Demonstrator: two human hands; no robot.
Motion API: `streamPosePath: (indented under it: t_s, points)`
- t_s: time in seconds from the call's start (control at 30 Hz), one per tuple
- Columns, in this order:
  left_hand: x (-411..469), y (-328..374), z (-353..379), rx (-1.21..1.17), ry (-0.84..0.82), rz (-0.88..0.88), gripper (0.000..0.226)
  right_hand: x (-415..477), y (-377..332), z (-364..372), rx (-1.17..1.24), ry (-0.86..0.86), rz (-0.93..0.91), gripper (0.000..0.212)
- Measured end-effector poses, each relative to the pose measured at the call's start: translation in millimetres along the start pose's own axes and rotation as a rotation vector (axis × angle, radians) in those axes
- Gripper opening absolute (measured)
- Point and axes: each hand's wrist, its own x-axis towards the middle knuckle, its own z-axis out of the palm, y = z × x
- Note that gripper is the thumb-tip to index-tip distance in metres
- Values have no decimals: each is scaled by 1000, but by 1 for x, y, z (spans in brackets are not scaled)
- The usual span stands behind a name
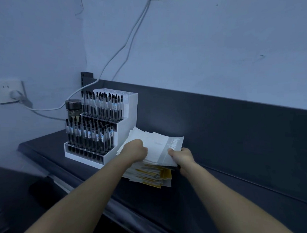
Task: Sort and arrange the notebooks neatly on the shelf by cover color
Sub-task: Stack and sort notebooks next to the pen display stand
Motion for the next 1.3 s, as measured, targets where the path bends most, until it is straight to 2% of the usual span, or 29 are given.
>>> streamPosePath:
  t_s: [0.13, 0.2, 0.33, 0.43, 0.53, 0.6, 0.7, 0.97, 1.3]
  points:
    - [4, 5, 1, 35, -2, -17, 30, 8, 7, 4, -282, 97, -49, 31]
    - [7, 5, 3, 74, -12, -10, 24, 10, 7, 5, -323, 111, -53, 31]
    - [11, 3, 7, 47, -20, 10, 17, 8, 3, 7, -146, 106, -28, 21]
    - [12, 2, 8, 51, -13, 20, 25, -2, -5, 2, 28, 87, -42, 11]
    - [6, 8, 8, 29, 9, 44, 39, -15, -9, -10, 116, 101, -131, 3]
    - [-1, 17, 10, -69, 9, 49, 45, -24, -11, -18, 173, 112, -200, 9]
    - [-11, 31, 20, -194, 21, 89, 43, -37, -9, -35, 194, 164, -275, 13]
    - [-56, 71, 75, -279, -9, 245, 28, -78, 16, -115, 75, 279, -329, 9]
    - [-145, 166, 163, -291, -105, 371, 26, -146, 50, -266, -180, 415, -302, 6]
